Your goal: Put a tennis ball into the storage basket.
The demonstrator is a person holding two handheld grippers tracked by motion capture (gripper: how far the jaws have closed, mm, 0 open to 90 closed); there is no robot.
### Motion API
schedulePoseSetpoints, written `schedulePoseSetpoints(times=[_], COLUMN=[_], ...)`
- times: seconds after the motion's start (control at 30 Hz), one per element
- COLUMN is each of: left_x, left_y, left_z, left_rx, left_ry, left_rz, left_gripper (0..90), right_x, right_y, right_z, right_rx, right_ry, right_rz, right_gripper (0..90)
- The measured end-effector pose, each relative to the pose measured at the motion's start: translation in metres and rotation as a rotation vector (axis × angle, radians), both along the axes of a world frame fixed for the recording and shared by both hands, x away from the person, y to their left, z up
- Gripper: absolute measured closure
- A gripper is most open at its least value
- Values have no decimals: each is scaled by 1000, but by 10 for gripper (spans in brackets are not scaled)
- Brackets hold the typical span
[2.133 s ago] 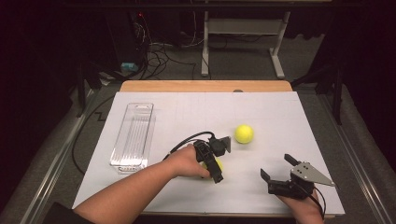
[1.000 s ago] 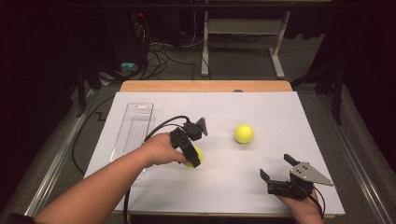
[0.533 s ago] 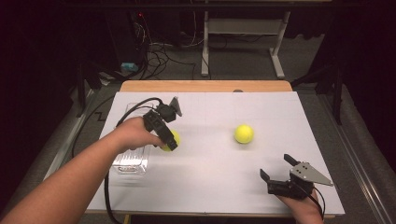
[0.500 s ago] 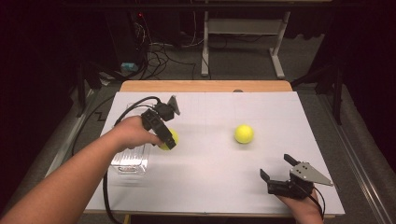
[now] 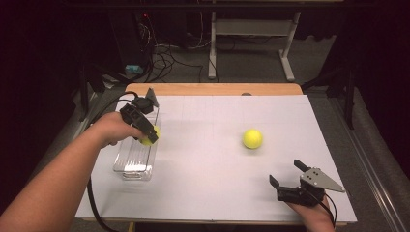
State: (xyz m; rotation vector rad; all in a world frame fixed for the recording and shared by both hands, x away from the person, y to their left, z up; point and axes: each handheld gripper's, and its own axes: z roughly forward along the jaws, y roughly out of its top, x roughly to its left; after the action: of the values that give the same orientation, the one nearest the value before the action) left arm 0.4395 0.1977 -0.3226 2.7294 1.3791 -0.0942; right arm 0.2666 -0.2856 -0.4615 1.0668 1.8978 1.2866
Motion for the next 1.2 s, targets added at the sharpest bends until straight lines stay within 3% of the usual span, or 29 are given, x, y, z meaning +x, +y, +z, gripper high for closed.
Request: schedulePoseSetpoints(times=[0.13,0.3,0.5,0.77,0.8,0.83,0.87,0.93,1.2], left_x=[8,16,21,28,28,28,28,27,13], left_y=[23,34,26,15,15,14,14,15,0], left_z=[-4,-13,-30,-44,-44,-42,-38,-31,-19], left_rx=[17,47,52,112,112,111,94,57,24], left_ry=[-15,-21,-13,-19,-24,-33,-38,-42,-43], left_rz=[75,116,108,113,120,123,122,124,65], left_gripper=[265,264,263,260,250,176,88,11,7], right_x=[0,0,1,1,1,1,1,1,1], right_y=[0,1,0,0,-1,-1,-1,-1,0], right_z=[0,-1,-2,-2,-2,-2,-2,-2,-2], right_rx=[-4,-2,-2,-2,-1,-1,1,-1,-2], right_ry=[-1,6,7,7,6,6,7,8,6], right_rz=[0,-1,-1,-2,-2,-3,-4,-4,-5], right_gripper=[0,0,0,0,0,0,0,0,0])
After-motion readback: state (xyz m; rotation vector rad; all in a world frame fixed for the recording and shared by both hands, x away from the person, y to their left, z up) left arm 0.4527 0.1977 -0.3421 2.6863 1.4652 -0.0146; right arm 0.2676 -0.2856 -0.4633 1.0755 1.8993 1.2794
